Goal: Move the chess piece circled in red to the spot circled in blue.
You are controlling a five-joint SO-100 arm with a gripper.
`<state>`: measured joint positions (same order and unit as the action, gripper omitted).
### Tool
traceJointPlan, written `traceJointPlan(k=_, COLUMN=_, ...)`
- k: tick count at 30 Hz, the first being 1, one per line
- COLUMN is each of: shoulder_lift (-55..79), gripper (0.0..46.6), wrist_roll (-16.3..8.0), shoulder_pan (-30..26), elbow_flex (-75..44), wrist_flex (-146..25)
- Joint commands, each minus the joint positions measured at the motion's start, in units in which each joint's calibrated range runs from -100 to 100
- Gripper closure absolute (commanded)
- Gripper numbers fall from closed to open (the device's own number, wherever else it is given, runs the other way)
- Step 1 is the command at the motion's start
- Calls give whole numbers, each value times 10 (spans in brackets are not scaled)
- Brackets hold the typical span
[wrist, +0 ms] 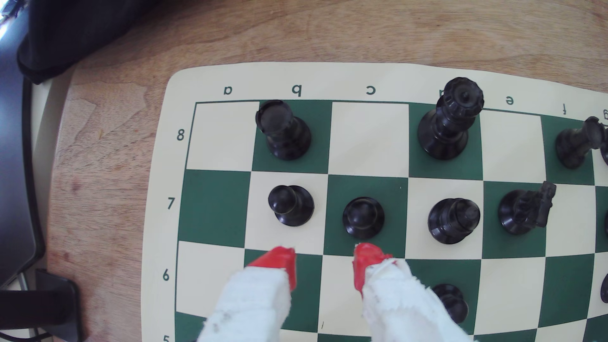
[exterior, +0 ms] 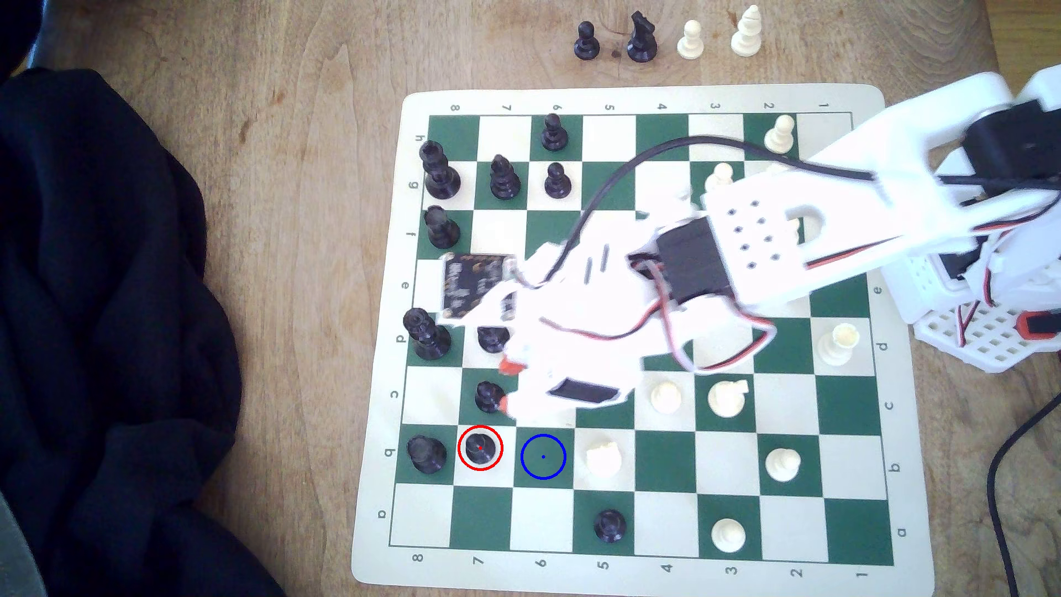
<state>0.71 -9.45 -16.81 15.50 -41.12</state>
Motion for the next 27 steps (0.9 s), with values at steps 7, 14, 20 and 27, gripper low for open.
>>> traceJointPlan(k=7, shoulder_lift=78, gripper=345, wrist_roll=1, shoulder_pan=-14, elbow_flex=-129, wrist_flex=7)
traceJointPlan(k=14, shoulder_lift=106, gripper=337, wrist_roll=1, shoulder_pan=-25, elbow_flex=-163, wrist_flex=7)
traceJointPlan(k=20, shoulder_lift=134, gripper=337, wrist_roll=2, shoulder_pan=-27, elbow_flex=-189, wrist_flex=13)
traceJointPlan(k=27, shoulder_lift=154, gripper=337, wrist_roll=4, shoulder_pan=-19, elbow_flex=-193, wrist_flex=26)
